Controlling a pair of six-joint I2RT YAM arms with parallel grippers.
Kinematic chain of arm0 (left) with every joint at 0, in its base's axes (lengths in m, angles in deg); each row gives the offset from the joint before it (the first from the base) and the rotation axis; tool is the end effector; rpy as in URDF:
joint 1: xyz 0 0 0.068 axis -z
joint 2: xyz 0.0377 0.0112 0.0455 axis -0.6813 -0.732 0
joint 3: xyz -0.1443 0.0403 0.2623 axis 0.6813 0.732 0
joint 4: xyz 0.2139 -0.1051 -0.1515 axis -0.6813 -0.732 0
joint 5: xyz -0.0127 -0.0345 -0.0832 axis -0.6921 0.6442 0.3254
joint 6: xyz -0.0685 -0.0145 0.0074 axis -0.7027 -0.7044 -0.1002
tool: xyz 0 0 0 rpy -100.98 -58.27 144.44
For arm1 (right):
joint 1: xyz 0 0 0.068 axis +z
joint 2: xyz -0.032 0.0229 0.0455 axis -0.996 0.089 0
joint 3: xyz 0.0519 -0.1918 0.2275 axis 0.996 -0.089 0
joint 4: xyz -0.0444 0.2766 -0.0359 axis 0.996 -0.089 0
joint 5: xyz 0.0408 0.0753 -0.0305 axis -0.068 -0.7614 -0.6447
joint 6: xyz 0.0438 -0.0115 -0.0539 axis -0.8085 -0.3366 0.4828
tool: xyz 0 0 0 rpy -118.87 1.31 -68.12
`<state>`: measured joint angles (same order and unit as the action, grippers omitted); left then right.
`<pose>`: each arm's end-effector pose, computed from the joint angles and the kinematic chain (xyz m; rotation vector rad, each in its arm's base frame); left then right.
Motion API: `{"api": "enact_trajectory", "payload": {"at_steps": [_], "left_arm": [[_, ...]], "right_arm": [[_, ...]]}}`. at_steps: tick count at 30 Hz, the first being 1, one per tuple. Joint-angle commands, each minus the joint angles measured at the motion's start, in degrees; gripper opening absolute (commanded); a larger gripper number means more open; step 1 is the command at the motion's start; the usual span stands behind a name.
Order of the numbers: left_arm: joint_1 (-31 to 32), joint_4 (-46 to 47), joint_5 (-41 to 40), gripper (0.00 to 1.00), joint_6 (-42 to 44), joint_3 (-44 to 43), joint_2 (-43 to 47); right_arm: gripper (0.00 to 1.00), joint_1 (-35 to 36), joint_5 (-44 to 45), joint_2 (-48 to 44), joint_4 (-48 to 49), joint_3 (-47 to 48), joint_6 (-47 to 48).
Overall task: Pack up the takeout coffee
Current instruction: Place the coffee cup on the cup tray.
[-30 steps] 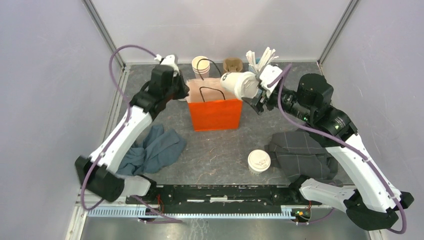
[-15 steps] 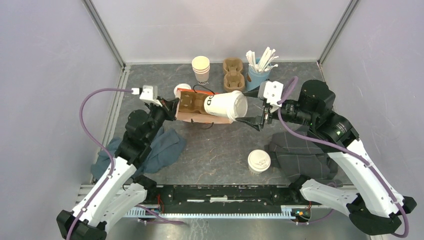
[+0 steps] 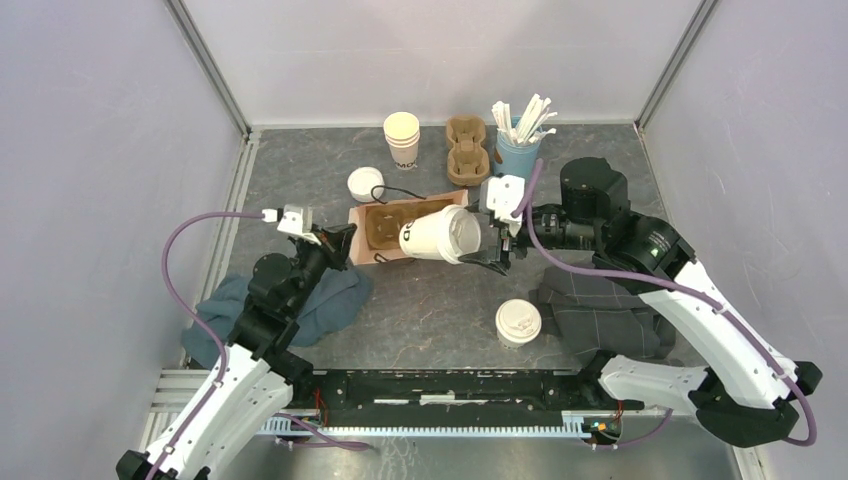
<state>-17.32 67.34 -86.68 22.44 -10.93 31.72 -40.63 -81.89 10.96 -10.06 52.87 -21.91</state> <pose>0.1553 -0.0714 0.3121 0.0773 1.5779 -0.5514 0.1393 0.1773 0.4888 -1.3613 1.3357 0.7501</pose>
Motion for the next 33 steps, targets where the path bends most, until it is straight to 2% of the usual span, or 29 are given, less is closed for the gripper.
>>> {"api": "enact_trajectory", "payload": {"at_steps": [1, 8, 11, 16, 23, 28, 33], "left_arm": [[0.22, -2.4, -0.55, 0.02, -4.03, 0.79, 2.49], [0.21, -10.96, 1.64, 0.02, -8.42, -1.68, 2.79], [0.26, -13.08, 0.79, 0.02, -11.18, -1.48, 4.09], [0.21, -13.4, 0.68, 0.02, -14.5, -0.38, 5.72], [0.24, -14.56, 0.5, 0.02, -18.78, -2.98, 3.77], [0.21, -14.57, 0.83, 0.02, -19.0, -2.44, 4.06], [0.22, -14.37, 0.59, 0.02, -19.94, -2.48, 4.84]], "right_arm": [[0.43, 1.7, 4.87, 1.57, -2.58, 4.21, 3.82], [0.43, 5.74, 12.69, 8.44, -12.67, 12.64, 11.75], [0.43, 8.02, 14.22, 9.88, -12.56, 13.63, 12.39], [0.43, 13.13, 21.6, 12.04, -13.05, 12.95, 14.57], [0.42, 20.37, 29.95, 13.59, -13.13, 10.81, 16.15], [0.44, 21.08, 34.78, 14.2, -10.01, 9.71, 16.16], [0.43, 21.12, 36.17, 17.59, -13.0, 12.43, 19.21]]}}
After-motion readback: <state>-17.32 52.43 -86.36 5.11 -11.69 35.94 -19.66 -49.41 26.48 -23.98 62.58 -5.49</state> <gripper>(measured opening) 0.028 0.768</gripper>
